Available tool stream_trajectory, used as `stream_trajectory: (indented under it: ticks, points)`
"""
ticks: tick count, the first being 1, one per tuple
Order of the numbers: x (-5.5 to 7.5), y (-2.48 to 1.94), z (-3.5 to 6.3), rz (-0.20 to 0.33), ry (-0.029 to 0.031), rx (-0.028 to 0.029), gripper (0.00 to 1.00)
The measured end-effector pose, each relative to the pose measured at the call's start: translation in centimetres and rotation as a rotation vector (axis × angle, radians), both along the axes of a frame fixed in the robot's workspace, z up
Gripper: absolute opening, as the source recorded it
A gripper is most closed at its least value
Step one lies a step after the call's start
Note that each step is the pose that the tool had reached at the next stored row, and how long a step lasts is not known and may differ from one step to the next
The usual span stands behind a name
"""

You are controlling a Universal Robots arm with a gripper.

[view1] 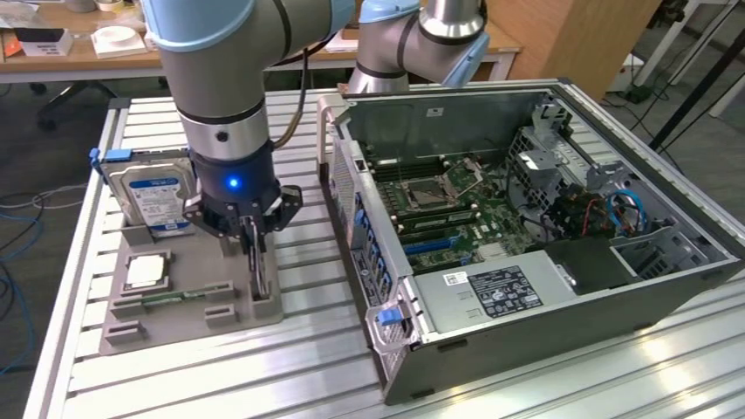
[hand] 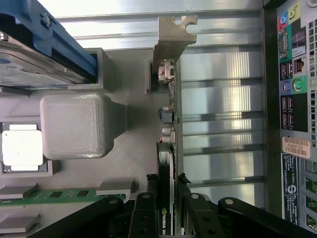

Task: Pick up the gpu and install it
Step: 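Pick up the gpu and move the gpu toward the slot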

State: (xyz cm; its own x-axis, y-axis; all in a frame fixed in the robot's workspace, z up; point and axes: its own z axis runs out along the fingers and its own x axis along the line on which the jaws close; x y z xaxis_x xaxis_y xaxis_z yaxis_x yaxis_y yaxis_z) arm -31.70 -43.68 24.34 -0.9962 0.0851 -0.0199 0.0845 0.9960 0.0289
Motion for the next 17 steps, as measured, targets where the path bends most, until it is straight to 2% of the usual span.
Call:
stream_trajectory:
  ticks: [13,17]
  points:
    - [0.0,0.0,1.28,0.0,0.0,0.0,0.26]
    - [0.0,0.0,1.34,0.0,-0.0003,0.0002,0.26]
